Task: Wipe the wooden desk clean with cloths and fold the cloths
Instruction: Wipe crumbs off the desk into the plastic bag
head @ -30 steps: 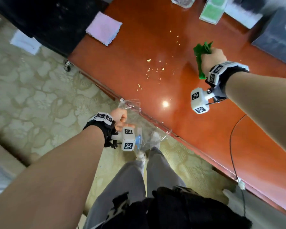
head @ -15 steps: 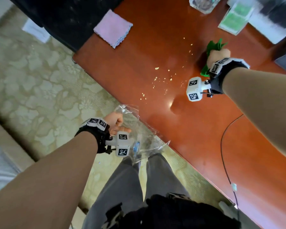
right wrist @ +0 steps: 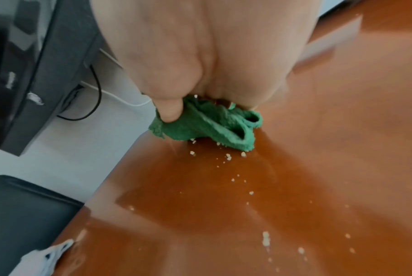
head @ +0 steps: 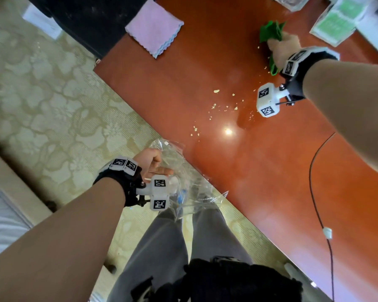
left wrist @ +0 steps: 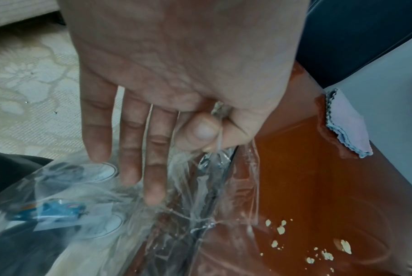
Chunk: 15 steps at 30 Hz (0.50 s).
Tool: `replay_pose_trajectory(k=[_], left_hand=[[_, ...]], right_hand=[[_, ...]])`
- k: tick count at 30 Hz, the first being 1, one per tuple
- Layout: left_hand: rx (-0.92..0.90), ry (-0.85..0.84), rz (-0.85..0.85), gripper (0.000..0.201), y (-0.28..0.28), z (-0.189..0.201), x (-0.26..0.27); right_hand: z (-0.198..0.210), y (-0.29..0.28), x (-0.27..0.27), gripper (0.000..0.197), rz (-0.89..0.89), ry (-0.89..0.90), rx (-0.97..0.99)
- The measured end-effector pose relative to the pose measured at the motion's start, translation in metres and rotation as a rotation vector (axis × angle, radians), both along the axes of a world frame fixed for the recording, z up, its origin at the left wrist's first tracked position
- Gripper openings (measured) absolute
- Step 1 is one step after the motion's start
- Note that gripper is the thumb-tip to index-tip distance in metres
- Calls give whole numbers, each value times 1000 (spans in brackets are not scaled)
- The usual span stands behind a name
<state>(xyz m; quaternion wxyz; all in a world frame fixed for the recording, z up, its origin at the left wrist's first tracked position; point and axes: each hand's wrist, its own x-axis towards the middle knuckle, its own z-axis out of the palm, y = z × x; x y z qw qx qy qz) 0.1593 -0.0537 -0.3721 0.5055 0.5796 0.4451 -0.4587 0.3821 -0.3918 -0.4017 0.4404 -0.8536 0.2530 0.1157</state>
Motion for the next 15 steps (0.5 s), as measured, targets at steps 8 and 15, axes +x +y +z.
replay_pose_trajectory(k=[8, 15], left_hand=[[-12, -26, -33, 16, -2, -4, 2], [-35, -105, -50, 26, -4, -6, 1]], right_hand=[[3, 16, -21, 37, 119, 68, 14], [11, 60, -80, 57, 227, 185, -35]])
